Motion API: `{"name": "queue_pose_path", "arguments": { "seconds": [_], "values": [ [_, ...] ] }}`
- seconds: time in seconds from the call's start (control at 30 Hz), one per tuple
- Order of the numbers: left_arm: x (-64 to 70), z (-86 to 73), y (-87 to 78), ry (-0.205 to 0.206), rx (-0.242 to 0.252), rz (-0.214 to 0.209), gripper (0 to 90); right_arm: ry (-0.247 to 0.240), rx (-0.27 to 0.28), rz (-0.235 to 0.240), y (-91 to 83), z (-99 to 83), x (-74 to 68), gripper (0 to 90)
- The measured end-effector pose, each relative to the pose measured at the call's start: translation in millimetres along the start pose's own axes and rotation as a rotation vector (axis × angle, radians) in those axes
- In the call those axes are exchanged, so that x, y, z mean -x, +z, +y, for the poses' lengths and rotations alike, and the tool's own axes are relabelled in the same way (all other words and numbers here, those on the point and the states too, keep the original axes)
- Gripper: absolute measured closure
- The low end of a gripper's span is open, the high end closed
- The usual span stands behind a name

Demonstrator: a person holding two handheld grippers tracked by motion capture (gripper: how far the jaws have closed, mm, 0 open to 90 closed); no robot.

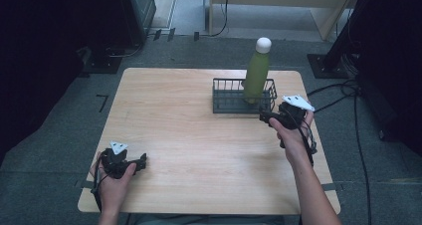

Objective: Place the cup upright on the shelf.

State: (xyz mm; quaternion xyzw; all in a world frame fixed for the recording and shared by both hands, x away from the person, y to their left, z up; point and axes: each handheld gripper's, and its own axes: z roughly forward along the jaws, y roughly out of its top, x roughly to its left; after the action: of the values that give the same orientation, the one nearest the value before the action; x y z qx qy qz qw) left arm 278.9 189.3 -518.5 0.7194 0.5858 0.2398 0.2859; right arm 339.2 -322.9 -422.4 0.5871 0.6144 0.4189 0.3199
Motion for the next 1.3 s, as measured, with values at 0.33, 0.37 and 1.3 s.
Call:
{"name": "queue_pose_path", "arguments": {
  "seconds": [0.33, 0.37, 1.3],
  "values": [
    [0.0, 0.0, 0.0, 0.001, 0.000, 0.000, 2.9, 0.028, -0.060, -0.022, -25.3, -48.7, 31.3, 0.0],
    [0.0, 0.0, 0.0, 0.001, 0.000, 0.000, 2.9, 0.028, -0.069, -0.028, -27.9, -53.0, 34.2, 0.0],
    [-0.7, 0.1, 0.0, -0.017, -0.002, 0.017, 2.6, 0.064, -0.272, -0.124, -84.6, -148.2, 91.7, 0.0]
  ]
}}
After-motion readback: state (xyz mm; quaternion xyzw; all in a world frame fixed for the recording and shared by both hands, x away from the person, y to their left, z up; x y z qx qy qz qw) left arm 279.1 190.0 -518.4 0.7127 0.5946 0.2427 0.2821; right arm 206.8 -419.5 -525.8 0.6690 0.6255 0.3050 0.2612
